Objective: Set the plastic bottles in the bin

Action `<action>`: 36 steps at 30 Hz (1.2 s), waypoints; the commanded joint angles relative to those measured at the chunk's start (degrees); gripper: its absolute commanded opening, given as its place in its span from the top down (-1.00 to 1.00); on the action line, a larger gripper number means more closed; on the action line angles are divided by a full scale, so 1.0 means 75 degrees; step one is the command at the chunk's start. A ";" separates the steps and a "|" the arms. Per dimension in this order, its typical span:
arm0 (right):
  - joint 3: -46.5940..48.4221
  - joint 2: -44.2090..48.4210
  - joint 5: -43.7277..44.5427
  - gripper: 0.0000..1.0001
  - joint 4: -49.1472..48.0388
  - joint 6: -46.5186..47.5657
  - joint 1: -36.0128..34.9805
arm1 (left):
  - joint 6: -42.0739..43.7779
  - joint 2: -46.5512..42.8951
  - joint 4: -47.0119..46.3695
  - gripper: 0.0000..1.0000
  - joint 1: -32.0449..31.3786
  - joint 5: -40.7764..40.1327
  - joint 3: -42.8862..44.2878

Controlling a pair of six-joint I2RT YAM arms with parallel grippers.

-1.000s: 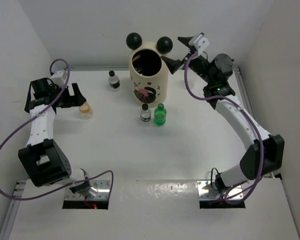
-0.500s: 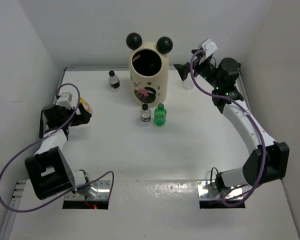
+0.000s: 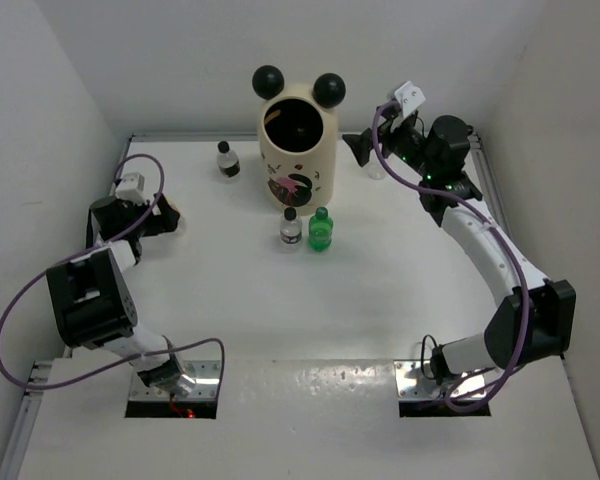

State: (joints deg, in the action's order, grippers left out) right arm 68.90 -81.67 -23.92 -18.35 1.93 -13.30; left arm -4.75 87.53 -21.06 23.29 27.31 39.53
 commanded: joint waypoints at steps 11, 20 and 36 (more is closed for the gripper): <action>0.0445 -0.0302 0.0201 -1.00 0.0091 0.0340 -0.0137 | 0.0363 0.0904 -0.0357 0.14 -0.0246 0.0811 0.1314; 0.0294 -0.0046 0.0353 -1.00 0.0079 0.0293 -0.0183 | 0.0248 -0.0734 0.0393 0.62 -0.0456 0.1865 0.1748; -0.0597 0.0635 0.1525 -1.00 0.0068 -0.0855 0.0530 | -0.0854 -0.0809 -0.0110 0.83 -0.4099 0.1141 0.5263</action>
State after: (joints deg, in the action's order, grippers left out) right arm 65.34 -78.26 -15.49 -15.81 -2.15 -10.28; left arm -10.15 76.60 -20.58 -3.53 38.20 76.12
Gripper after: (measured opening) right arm 0.996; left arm 0.577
